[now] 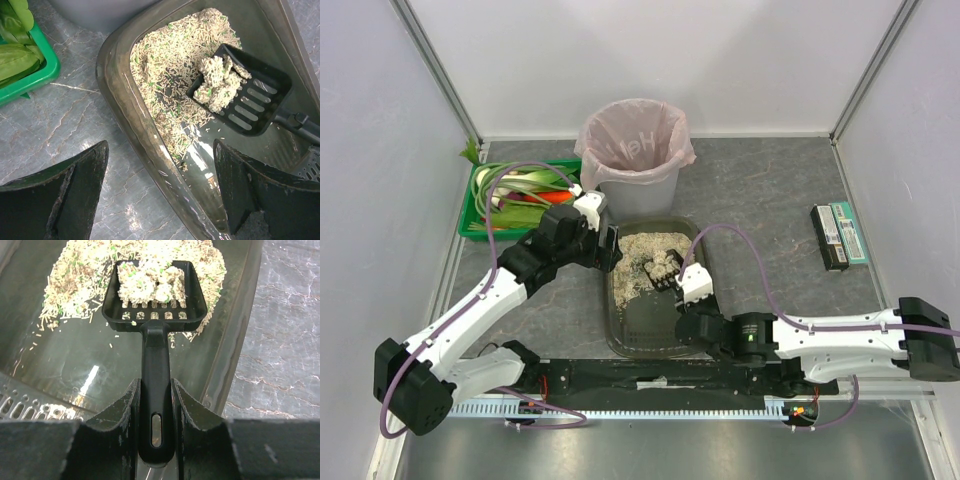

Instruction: Clean the litter box

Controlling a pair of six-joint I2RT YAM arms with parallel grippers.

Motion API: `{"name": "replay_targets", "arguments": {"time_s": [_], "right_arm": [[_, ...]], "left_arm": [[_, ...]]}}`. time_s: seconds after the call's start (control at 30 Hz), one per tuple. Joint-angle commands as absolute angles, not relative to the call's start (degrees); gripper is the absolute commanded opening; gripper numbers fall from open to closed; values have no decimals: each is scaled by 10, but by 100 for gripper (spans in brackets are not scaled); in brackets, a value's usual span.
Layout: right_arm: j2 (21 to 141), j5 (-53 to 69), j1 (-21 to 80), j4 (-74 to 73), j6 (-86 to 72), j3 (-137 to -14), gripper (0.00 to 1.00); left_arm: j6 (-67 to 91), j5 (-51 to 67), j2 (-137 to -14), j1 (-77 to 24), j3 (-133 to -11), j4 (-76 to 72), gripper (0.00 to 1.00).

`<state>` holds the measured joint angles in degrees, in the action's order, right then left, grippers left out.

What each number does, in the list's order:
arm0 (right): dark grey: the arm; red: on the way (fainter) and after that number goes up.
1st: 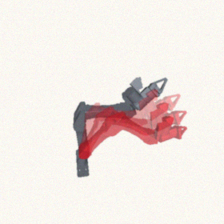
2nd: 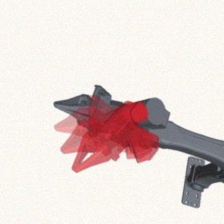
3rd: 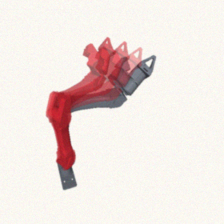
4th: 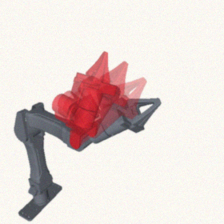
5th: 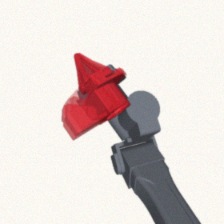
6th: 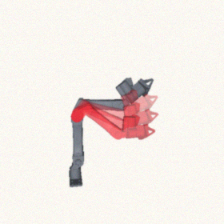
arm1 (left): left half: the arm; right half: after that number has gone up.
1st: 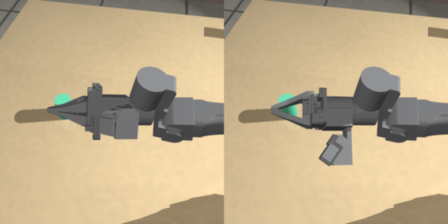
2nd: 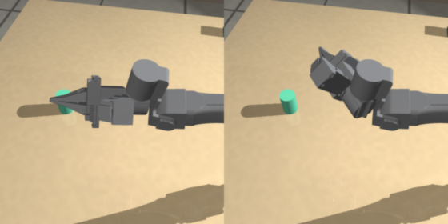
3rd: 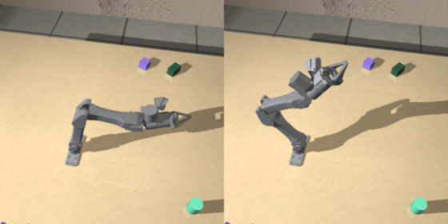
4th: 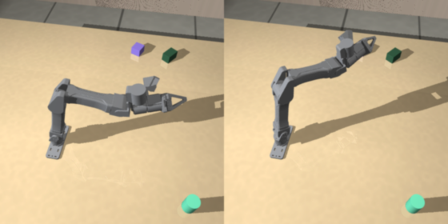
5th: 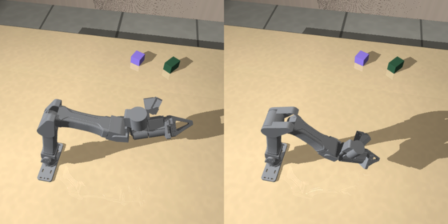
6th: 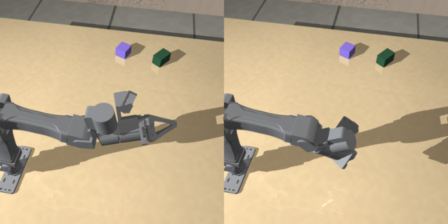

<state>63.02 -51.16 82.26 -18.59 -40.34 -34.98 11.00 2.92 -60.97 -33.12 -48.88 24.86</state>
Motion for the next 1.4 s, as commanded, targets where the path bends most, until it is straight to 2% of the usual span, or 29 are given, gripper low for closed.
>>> {"name": "replay_targets", "arguments": {"time_s": [0.0,0.07,0.1,0.13,0.17,0.2,0.23,0.27,0.3,0.33,0.37,0.4,0.43,0.47,0.53,0.57,0.67,0.8,0.9,1.03,1.13,1.27,1.37], "right_arm": [[627,-448,820,-102,-352,-376,0],[669,-536,827,-188,-428,-422,0],[680,-614,819,-297,-484,-431,0],[683,-591,810,-296,-500,-432,0],[666,-545,809,-251,-417,-412,0],[654,-481,814,-98,-361,-394,0],[645,-437,820,-60,-333,-374,0],[648,-486,823,-80,-384,-381,0],[649,-561,818,-197,-449,-388,0],[638,-600,804,-243,-489,-392,0],[623,-561,784,-235,-479,-382,0],[606,-511,786,-115,-372,-363,0],[582,-455,788,-52,-340,-328,0],[582,-467,792,-39,-351,-327,0],[591,-569,792,-157,-445,-343,0],[589,-582,792,-149,-439,-339,0],[578,-500,801,4,-322,-288,0],[608,-548,811,63,-301,-249,0],[608,-565,837,38,-289,-271,0],[592,-652,939,-112,-371,-317,0],[584,-707,982,-105,-403,-313,0],[611,-799,974,-35,-396,-266,0],[599,-774,981,-114,-477,-292,0]], "left_arm": [[91,22,-606,-330,-489,222,91],[90,24,-608,-329,-490,224,91],[91,25,-609,-329,-491,225,91],[91,25,-606,-329,-492,225,91],[91,26,-606,-329,-490,224,91],[91,25,-604,-329,-490,223,91],[91,23,-604,-329,-490,222,91],[91,20,-603,-329,-490,224,91],[90,19,-602,-329,-490,225,91],[91,19,-599,-329,-490,226,91],[91,20,-597,-329,-490,224,91],[92,22,-595,-328,-489,222,91],[93,25,-594,-328,-487,220,91],[93,26,-595,-326,-489,220,91],[94,31,-596,-324,-490,221,91],[94,29,-596,-323,-490,221,91],[93,25,-592,-323,-489,221,91],[91,21,-593,-322,-488,222,91],[90,12,-592,-323,-483,222,91],[86,4,-590,-320,-488,222,91],[84,2,-587,-315,-486,220,91],[88,7,-589,-310,-485,219,91],[89,7,-586,-309,-483,219,91]]}}
